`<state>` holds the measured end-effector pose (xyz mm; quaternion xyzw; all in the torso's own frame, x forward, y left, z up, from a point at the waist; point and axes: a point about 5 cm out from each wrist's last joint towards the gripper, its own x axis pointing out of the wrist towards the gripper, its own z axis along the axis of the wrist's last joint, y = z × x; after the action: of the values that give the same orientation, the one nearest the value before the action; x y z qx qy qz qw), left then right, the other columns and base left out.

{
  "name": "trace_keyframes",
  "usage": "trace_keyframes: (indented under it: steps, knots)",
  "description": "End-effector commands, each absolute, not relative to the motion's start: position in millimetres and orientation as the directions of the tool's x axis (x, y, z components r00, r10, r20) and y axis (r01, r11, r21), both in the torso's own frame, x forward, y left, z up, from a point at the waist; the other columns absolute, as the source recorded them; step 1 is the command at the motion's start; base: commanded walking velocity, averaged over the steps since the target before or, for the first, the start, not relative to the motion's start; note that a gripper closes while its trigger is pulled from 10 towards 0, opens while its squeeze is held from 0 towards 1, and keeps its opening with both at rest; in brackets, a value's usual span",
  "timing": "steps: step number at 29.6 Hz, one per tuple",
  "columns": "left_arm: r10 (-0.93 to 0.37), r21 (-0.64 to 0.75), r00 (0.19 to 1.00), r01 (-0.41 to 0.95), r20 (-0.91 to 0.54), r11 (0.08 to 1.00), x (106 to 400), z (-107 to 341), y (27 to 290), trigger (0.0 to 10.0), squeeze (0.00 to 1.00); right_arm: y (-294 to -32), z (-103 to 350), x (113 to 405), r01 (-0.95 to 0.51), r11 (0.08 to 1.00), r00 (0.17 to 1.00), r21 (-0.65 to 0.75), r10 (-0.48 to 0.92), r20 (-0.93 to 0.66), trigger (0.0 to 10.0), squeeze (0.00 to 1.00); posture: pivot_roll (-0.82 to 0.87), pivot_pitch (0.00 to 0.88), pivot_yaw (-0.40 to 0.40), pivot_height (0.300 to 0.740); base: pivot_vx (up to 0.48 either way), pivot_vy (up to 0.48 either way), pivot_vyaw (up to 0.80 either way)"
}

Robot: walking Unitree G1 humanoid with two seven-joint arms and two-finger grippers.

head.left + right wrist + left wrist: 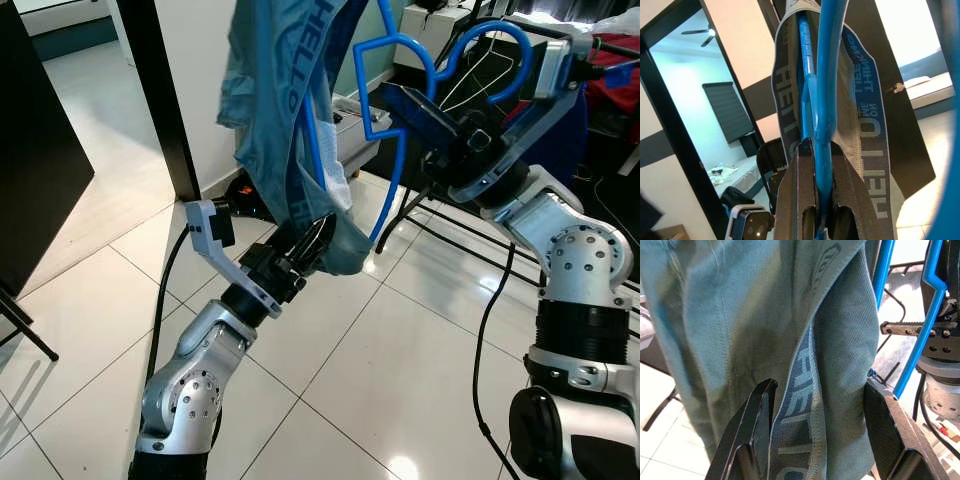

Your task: Hang hanger

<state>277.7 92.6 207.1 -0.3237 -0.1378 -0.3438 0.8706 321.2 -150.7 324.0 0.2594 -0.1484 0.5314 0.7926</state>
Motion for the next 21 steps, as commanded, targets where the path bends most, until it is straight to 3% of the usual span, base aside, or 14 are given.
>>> trace_keyframes:
  steps: [1, 8, 9, 11, 12, 14, 15, 16, 17, 18, 21]
  knots:
    - [-0.482, -0.466, 0.745, 0.665, 0.461, 0.583, 277.9, 205.9, 100.9, 10.0, 0.0, -153.0, 326.2, 316.5, -0.927, 0.292, 0.375, 0.237, 0.768, 0.519, 10.0, 0.0, -0.1, 0.086, -0.043, 0.74, 0.0, 0.0, 0.0]
    - [-0.477, -0.468, 0.747, 0.663, 0.464, 0.583, 276.3, 205.8, 102.0, 10.0, 0.0, -152.4, 325.4, 317.3, -0.923, 0.298, 0.384, 0.243, 0.763, 0.521, 10.0, 0.0, -0.09, 0.088, -0.042, 0.74, 0.0, 0.0, 0.0]
    - [-0.472, -0.473, 0.749, 0.661, 0.465, 0.583, 276.0, 205.6, 103.0, 4.6, 0.0, -152.3, 325.5, 317.6, -0.923, 0.3, 0.385, 0.243, 0.762, 0.521, 10.0, 0.0, -0.09, 0.089, -0.041, 0.74, 0.0, 0.0, 0.0]
    - [-0.468, -0.476, 0.751, 0.659, 0.466, 0.582, 275.9, 205.5, 103.7, 4.6, 0.0, -152.2, 325.5, 317.7, -0.922, 0.3, 0.385, 0.243, 0.762, 0.521, 10.0, 0.0, -0.09, 0.089, -0.041, 0.74, 0.0, 0.0, 0.0]
    - [-0.465, -0.48, 0.751, 0.658, 0.469, 0.58, 275.8, 205.6, 104.6, 0.0, 0.0, -152.1, 325.6, 317.8, -0.922, 0.301, 0.386, 0.243, 0.761, 0.521, 10.0, 0.0, -0.09, 0.091, -0.039, 0.74, 0.0, 0.0, 0.0]
    - [-0.461, -0.485, 0.752, 0.658, 0.472, 0.577, 275.8, 206.0, 105.5, 0.0, 0.0, -152.2, 325.6, 318.0, -0.922, 0.302, 0.387, 0.243, 0.761, 0.522, 10.0, 0.0, -0.09, 0.091, -0.039, 0.74, 0.0, 0.0, 0.0]
    - [-0.455, -0.496, 0.749, 0.661, 0.481, 0.563, 275.5, 207.1, 106.8, 3.8, 0.0, -152.5, 325.5, 318.1, -0.921, 0.304, 0.388, 0.243, 0.76, 0.522, 10.0, 0.0, -0.09, 0.091, -0.038, 0.74, 0.0, 0.0, 0.0]
    - [-0.455, -0.496, 0.749, 0.661, 0.481, 0.563, 275.5, 207.1, 106.8, 3.8, 0.0, -152.5, 325.5, 318.1, -0.921, 0.304, 0.388, 0.243, 0.76, 0.522, 10.0, 0.0, -0.09, 0.091, -0.038, 0.74, 0.0, 0.0, 0.0]
    - [-0.453, -0.507, 0.743, 0.668, 0.492, 0.545, 274.8, 208.5, 107.9, 5.8, 0.0, -152.9, 325.4, 318.2, -0.921, 0.305, 0.39, 0.243, 0.759, 0.522, 10.0, 0.0, -0.09, 0.091, -0.038, 0.74, 0.0, 0.0, 0.0]
    - [-0.456, -0.516, 0.732, 0.681, 0.506, 0.52, 273.5, 210.1, 108.3, 10.0, 0.0, -153.4, 325.1, 318.2, -0.92, 0.307, 0.391, 0.244, 0.758, 0.521, 10.0, 0.0, -0.09, 0.091, -0.038, 0.74, 0.0, 0.0, 0.0]
    - [-0.471, -0.523, 0.705, 0.709, 0.53, 0.474, 269.9, 213.0, 107.2, 10.0, 0.0, -153.9, 325.0, 318.1, -0.919, 0.309, 0.393, 0.244, 0.757, 0.521, 10.0, 0.0, -0.09, 0.093, -0.036, 0.74, 0.0, 0.0, 0.0]
